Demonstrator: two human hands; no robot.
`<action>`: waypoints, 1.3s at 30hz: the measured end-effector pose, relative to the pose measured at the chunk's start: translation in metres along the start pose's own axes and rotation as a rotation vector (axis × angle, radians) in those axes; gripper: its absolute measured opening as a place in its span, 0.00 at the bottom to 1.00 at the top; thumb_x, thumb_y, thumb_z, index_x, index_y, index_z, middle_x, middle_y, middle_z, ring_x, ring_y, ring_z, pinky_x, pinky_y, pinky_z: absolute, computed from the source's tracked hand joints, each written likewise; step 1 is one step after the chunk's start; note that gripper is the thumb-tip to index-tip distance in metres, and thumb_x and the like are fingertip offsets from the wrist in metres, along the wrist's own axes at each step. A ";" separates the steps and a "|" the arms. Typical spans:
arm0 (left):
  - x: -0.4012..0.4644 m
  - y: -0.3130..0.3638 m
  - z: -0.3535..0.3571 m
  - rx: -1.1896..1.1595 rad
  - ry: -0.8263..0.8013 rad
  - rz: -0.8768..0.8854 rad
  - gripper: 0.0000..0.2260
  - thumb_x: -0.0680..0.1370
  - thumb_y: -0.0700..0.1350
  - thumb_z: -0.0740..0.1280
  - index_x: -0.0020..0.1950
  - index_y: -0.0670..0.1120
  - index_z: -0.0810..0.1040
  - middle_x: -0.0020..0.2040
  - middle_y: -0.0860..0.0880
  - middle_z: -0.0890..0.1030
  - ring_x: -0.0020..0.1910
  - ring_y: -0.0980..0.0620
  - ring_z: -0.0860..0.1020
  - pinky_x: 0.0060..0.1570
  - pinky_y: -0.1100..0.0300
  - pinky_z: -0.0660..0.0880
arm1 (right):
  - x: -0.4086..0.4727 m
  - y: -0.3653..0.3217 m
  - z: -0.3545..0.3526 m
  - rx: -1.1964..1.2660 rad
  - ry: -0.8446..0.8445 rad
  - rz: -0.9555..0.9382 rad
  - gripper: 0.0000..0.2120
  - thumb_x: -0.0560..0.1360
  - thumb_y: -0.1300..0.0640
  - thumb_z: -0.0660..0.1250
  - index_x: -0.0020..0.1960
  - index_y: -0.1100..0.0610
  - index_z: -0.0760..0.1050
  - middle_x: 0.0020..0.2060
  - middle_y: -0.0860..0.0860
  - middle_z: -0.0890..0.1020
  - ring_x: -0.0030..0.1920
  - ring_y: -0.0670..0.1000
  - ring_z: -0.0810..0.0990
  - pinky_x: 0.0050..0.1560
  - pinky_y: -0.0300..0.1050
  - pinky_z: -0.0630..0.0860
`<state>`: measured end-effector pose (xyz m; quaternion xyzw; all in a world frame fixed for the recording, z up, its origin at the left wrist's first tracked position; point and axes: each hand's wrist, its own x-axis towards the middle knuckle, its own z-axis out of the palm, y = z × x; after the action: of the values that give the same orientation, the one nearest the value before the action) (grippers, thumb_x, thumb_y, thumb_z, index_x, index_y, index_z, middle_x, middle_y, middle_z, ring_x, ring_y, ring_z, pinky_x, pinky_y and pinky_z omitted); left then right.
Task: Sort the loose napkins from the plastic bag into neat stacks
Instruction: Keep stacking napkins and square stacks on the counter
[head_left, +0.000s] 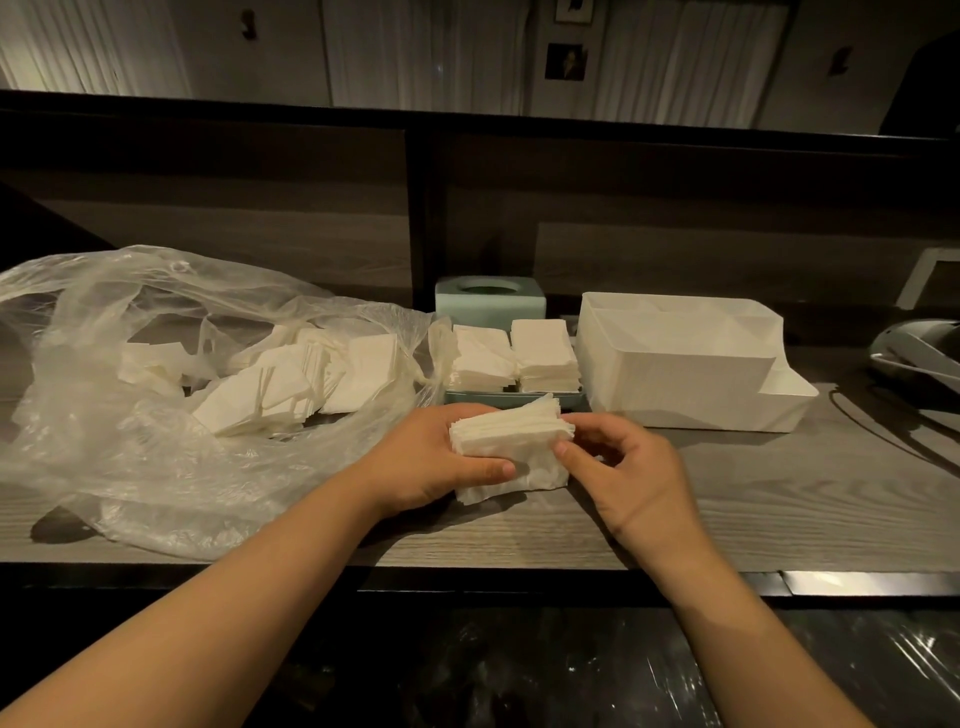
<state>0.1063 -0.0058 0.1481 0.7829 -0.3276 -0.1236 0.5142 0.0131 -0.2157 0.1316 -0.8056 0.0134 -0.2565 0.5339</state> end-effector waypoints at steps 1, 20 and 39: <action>0.000 0.000 0.000 -0.007 -0.003 0.003 0.20 0.72 0.50 0.80 0.63 0.53 0.82 0.52 0.55 0.86 0.52 0.57 0.83 0.52 0.63 0.78 | 0.000 0.000 -0.001 -0.007 -0.004 0.003 0.16 0.74 0.55 0.76 0.59 0.41 0.81 0.50 0.42 0.85 0.52 0.43 0.82 0.53 0.41 0.82; 0.000 0.000 -0.003 -0.013 -0.022 -0.015 0.19 0.71 0.45 0.81 0.59 0.50 0.80 0.53 0.52 0.86 0.53 0.56 0.84 0.53 0.59 0.81 | 0.004 -0.005 0.000 -0.049 -0.209 0.116 0.18 0.70 0.57 0.80 0.56 0.47 0.79 0.49 0.43 0.84 0.52 0.42 0.83 0.55 0.45 0.82; -0.001 0.013 -0.001 0.026 0.172 0.010 0.40 0.68 0.46 0.83 0.75 0.59 0.67 0.51 0.54 0.86 0.51 0.57 0.84 0.55 0.62 0.80 | 0.058 -0.080 0.008 -0.738 -0.584 -0.239 0.14 0.75 0.39 0.71 0.57 0.42 0.80 0.49 0.40 0.81 0.51 0.43 0.77 0.58 0.50 0.76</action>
<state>0.1007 -0.0080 0.1594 0.7956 -0.2878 -0.0490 0.5309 0.0463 -0.1920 0.2215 -0.9755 -0.1394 -0.0571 0.1605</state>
